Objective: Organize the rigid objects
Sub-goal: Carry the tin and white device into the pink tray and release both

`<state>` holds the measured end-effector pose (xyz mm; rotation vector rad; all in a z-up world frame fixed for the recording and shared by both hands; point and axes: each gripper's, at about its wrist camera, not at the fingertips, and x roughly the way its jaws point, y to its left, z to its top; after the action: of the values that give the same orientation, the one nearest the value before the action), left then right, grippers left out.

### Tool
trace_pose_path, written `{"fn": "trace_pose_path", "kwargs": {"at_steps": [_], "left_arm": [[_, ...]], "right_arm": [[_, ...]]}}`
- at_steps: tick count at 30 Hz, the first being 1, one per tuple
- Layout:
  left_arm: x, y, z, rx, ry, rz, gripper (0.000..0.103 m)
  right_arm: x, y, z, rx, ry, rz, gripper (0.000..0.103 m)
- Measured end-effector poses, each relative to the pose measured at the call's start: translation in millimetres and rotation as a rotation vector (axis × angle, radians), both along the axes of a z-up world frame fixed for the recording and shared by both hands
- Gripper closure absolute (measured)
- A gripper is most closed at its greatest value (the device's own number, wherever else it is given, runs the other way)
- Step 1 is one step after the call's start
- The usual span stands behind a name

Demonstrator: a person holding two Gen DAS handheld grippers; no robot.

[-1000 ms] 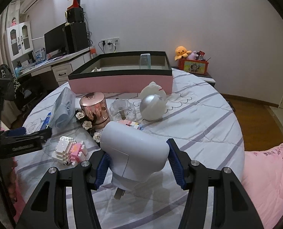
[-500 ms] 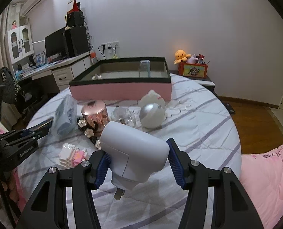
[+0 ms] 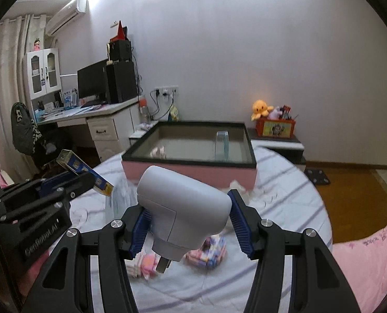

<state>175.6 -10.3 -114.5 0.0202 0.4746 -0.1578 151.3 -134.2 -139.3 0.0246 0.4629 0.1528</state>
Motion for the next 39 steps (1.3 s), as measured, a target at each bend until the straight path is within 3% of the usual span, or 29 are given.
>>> {"fn": "trace_pose_path", "kwargs": {"at_steps": [8, 16, 22, 27, 30, 35, 37, 39], "left_arm": [[23.5, -9.9, 15.8, -0.018, -0.024, -0.056, 0.083], [108.7, -22.2, 27.1, 0.043, -0.004, -0.052, 0.083], [190.6, -15.7, 10.6, 0.045, 0.121, -0.057, 0.083], [243.5, -3.0, -27.1, 0.050, 0.272, -0.044, 0.083], [253.9, -0.3, -42.1, 0.059, 0.297, -0.035, 0.082], [264.5, -2.7, -57.5, 0.068, 0.332, -0.030, 0.081], [264.2, -2.1, -56.1, 0.073, 0.332, -0.015, 0.078], [264.6, 0.4, -50.7, 0.073, 0.323, -0.003, 0.068]], "right_arm": [[15.3, 2.1, 23.1, -0.006, -0.055, 0.000, 0.045], [83.9, -5.3, 35.5, 0.006, -0.021, 0.011, 0.045], [168.4, -12.4, 24.9, 0.082, 0.120, 0.055, 0.045], [227.6, -2.3, -11.9, 0.087, 0.275, 0.083, 0.045], [249.7, 3.2, -35.5, 0.083, 0.353, 0.093, 0.045], [265.3, -0.1, -53.4, 0.078, 0.406, 0.081, 0.044], [268.5, -3.9, -59.1, 0.095, 0.441, 0.083, 0.044], [267.9, -5.2, -59.2, 0.087, 0.443, 0.078, 0.041]]}}
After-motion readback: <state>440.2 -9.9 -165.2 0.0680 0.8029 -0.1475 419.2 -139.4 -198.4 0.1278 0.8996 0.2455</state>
